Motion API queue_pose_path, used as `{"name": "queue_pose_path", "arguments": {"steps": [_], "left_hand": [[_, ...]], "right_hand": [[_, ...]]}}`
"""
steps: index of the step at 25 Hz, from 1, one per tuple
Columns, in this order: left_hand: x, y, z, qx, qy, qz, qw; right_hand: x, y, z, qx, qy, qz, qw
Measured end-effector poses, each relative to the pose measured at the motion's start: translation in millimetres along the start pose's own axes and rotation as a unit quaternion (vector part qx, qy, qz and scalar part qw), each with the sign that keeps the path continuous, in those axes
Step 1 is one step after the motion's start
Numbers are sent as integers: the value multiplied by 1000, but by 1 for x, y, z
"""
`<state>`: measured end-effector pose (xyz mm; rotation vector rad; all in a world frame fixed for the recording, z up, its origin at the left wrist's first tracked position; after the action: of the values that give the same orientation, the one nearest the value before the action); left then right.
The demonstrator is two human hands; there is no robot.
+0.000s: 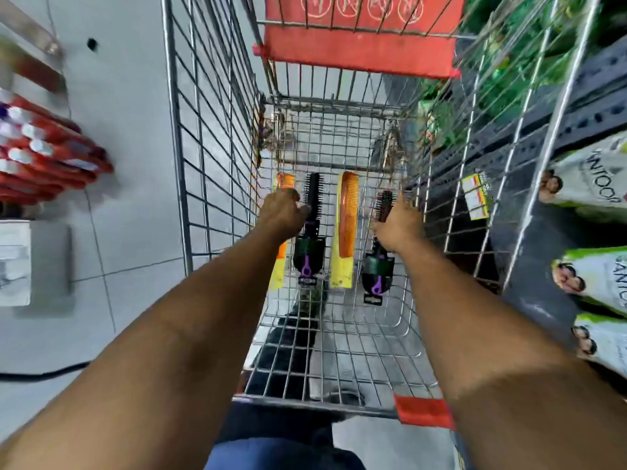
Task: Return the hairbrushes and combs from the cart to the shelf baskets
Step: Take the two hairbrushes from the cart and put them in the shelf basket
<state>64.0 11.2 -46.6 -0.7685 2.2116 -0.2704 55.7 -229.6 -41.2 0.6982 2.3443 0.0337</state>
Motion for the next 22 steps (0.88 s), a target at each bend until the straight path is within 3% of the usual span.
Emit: {"name": "queue_pose_path", "arguments": {"steps": [6, 10, 16, 22], "left_hand": [[30, 9, 15, -89, 45, -41, 994], [29, 13, 23, -135, 18, -39, 990], [38, 12, 26, -131, 28, -34, 990], [12, 15, 7, -137, -20, -58, 989]], "right_hand": [[28, -31, 22, 103, -10, -5, 995], [32, -31, 32, 109, -31, -33, 993], [32, -34, 34, 130, -24, -40, 990], [17, -13, 10, 68, -51, 4, 996]]}}
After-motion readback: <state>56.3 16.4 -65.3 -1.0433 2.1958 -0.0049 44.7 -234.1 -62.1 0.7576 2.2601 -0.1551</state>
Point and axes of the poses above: each hand's wrist, its own z-axis towards the middle knuckle, its own x-axis out of the palm, y = z × x, the point moved 8 cm from there along z, towards the middle knuckle, and after that the axes turned 9 degrees about y, right-handed, at the moved point
